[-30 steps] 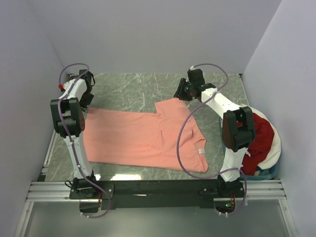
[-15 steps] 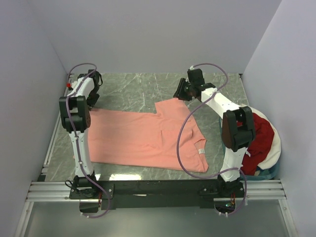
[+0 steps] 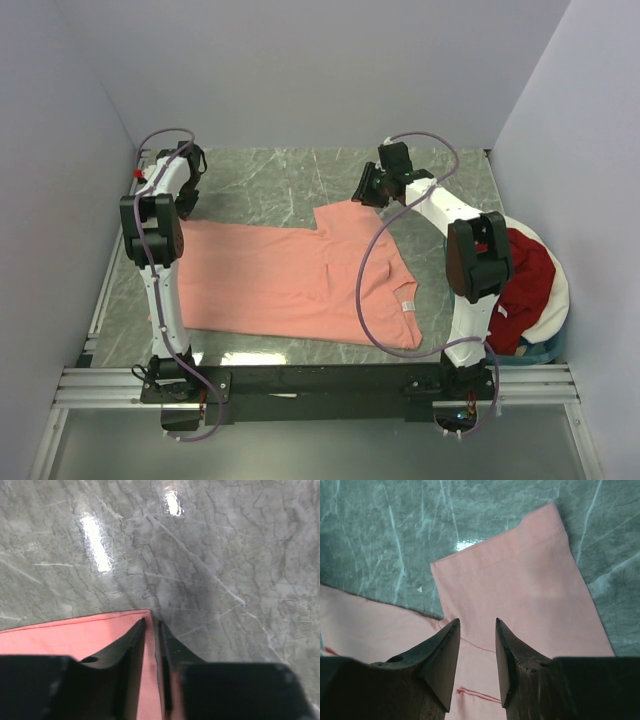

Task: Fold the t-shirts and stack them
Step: Fold the tshirt

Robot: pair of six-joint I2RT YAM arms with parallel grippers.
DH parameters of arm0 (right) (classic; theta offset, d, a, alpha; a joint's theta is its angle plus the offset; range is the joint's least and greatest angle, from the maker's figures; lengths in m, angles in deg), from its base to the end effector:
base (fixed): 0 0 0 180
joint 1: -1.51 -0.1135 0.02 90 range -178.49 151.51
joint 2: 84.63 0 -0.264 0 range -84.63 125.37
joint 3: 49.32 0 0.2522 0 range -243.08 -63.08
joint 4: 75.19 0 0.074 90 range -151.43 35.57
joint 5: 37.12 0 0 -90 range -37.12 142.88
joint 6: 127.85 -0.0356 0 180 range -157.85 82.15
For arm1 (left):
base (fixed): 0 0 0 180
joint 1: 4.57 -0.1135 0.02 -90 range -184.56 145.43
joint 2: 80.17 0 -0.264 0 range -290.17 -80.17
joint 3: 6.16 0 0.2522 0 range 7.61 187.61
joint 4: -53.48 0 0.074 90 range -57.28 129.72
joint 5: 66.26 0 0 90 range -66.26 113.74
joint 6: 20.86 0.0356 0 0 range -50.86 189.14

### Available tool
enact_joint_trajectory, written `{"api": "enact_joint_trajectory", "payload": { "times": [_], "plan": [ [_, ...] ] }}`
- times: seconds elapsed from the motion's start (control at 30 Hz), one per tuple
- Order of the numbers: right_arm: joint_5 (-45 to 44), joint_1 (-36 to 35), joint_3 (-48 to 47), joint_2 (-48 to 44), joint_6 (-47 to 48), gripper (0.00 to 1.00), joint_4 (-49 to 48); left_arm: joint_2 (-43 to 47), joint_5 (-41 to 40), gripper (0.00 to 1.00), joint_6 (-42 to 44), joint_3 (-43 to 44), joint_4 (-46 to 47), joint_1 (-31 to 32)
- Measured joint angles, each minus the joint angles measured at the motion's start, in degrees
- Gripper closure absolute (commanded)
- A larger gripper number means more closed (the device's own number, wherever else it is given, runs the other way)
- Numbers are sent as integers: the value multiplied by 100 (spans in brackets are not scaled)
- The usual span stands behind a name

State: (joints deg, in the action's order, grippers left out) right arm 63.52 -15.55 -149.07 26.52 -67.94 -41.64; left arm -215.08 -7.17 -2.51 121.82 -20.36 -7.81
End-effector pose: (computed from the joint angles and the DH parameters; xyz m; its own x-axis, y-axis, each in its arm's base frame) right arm 0.4183 0.1353 0.2329 -0.7916 0.2725 -0.5470 -0.0189 0.8837 0.4677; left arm 0.4717 0.0450 0.1668 -0.1861 -0.8262 -0.5318 -0.9765 0.2153 0.0074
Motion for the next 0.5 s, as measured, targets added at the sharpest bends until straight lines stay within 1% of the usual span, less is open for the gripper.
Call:
{"api": "enact_joint_trajectory", "payload": {
  "times": [0.03, 0.07, 0.13, 0.17, 0.23, 0.5],
  "plan": [
    [0, 15, -4, 31, -2, 59, 0, 0, 2, 82, -2, -13, 11, 0],
    [-2, 31, -20, 66, 0, 59, 11, 0, 4, 87, 2, -39, 20, 0],
    [-9, 76, -37, 157, 0, 58, 22, 20, -22, 92, 7, -96, 26, 0],
    [-11, 101, -37, 199, 0, 58, 37, 48, -28, 97, 9, -146, 55, -2],
    [-33, 136, -37, 271, 7, 58, 61, 133, -20, 99, 20, -286, 129, -11],
    [-118, 173, -81, 356, 57, 58, 184, 389, 70, 99, 98, -658, 243, -72]
  ]
}}
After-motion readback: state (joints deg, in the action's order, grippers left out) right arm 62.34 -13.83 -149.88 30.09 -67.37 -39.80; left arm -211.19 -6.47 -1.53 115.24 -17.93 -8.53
